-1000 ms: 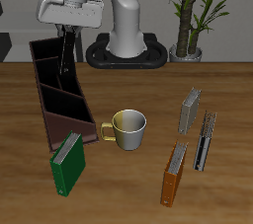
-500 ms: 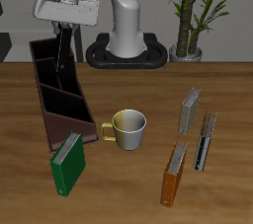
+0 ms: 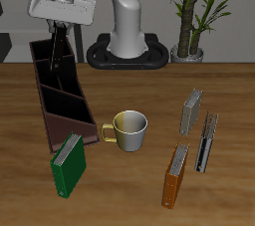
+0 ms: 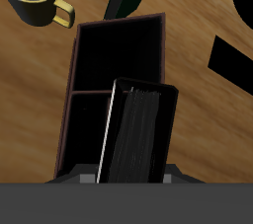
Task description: Place the black book into the right desk caddy's back compartment
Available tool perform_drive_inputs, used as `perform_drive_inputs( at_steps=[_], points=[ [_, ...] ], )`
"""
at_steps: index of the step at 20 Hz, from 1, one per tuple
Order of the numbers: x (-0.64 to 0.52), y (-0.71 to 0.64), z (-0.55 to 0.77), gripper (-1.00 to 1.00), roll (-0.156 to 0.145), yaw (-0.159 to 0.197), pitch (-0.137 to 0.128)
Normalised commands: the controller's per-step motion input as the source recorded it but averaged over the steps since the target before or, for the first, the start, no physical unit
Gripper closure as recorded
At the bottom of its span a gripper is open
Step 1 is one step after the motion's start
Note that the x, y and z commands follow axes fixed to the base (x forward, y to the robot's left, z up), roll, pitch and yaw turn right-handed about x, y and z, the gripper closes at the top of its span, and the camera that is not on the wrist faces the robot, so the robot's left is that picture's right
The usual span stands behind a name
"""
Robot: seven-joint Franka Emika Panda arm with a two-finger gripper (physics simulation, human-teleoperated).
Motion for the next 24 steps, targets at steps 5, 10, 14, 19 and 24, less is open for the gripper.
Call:
perform_drive_inputs(
  at_steps=[5, 10, 14, 19, 24],
  points=[
    [0.03, -0.13, 0.08, 1.0, 0.015, -0.094, 0.034],
    [0.03, -0.14, 0.09, 1.0, 0.025, -0.063, -0.002],
    [0.07, -0.04, 0.03, 1.0, 0.054, -0.018, 0.001],
    [0.13, 0.04, -0.02, 1.0, 0.022, 0.027, 0.019],
    [0.12, 0.19, -0.11, 1.0, 0.038, 0.076, 0.05]
  ],
)
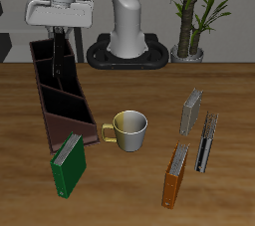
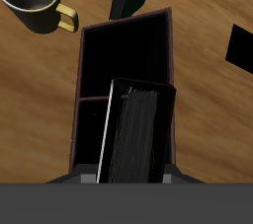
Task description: Place the black book into the right desk caddy's back compartment
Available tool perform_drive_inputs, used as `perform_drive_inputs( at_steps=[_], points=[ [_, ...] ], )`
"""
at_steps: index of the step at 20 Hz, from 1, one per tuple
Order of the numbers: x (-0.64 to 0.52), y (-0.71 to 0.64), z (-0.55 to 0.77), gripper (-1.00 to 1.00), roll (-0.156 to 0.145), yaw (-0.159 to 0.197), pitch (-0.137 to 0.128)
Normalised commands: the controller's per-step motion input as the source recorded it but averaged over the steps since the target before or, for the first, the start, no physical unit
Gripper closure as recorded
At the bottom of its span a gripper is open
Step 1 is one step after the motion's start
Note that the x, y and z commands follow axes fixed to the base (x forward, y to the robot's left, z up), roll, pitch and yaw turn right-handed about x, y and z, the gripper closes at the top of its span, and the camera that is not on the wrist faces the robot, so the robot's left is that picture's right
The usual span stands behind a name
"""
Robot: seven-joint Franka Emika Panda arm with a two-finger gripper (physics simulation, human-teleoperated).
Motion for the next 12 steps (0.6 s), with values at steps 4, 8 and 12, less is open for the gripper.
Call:
perform_drive_inputs(
  at_steps=[4, 8, 12],
  points=[
    [0.12, 0.11, -0.2, 1.0, 0.008, 0.067, 0.058],
    [0.05, 0.01, -0.17, 1.0, -0.005, 0.051, 0.044],
    [0.0, -0.1, -0.18, 1.0, -0.034, 0.02, 0.034]
  ],
)
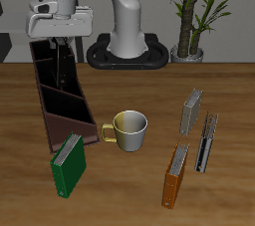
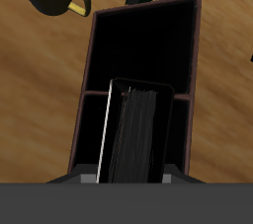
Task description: Place the black book into the right desk caddy's back compartment
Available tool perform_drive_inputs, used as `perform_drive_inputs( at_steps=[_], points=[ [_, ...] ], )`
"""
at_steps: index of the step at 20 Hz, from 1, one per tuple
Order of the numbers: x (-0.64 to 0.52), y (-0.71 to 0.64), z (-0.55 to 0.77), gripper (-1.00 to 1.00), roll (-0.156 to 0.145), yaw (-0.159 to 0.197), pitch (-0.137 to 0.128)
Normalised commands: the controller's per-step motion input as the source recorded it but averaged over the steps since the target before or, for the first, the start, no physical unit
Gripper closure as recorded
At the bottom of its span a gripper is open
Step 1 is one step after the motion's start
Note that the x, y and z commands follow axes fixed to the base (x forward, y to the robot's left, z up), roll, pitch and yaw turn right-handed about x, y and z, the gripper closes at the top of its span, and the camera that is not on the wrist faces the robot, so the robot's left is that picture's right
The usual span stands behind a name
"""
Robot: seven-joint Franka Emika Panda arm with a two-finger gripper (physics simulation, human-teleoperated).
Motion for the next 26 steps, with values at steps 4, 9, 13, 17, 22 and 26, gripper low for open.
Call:
perform_drive_inputs(
  at_steps=[4, 9, 13, 17, 22, 26],
  points=[
    [-0.1, -0.01, -0.17, 1.0, -0.008, 0.024, 0.023],
    [-0.14, -0.1, -0.1, 1.0, -0.045, 0.006, 0.005],
    [-0.02, -0.14, -0.05, 1.0, -0.026, -0.017, 0.0],
    [0.0, -0.2, 0.02, 1.0, -0.052, -0.022, -0.019],
    [0.01, -0.11, -0.04, 1.0, -0.039, -0.029, -0.007],
    [0.06, 0.03, -0.04, 1.0, 0.015, -0.014, 0.011]
  ],
)
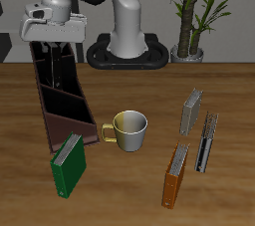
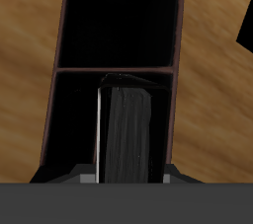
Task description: Place the black book into the right desk caddy's back compartment
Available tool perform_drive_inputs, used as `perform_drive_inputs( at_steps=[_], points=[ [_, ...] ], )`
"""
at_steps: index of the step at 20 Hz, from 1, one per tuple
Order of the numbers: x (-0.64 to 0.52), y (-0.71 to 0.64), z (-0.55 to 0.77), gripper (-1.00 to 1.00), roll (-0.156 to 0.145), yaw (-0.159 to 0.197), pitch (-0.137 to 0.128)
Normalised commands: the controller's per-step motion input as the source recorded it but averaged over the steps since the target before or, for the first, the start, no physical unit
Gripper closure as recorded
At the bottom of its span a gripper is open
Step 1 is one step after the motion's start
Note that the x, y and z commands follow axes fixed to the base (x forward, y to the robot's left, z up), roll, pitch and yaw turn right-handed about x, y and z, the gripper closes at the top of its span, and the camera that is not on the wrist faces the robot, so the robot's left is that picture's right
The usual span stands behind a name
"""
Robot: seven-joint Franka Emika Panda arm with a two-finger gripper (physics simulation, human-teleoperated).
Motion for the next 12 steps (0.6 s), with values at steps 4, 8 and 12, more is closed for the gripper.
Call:
perform_drive_inputs(
  at_steps=[4, 8, 12],
  points=[
    [0.16, -0.05, -0.15, 1.0, -0.017, -0.018, 0.017],
    [0.12, -0.1, -0.25, 1.0, -0.027, -0.028, 0.043],
    [0.03, -0.03, -0.22, 1.0, -0.028, -0.029, 0.048]
  ],
)
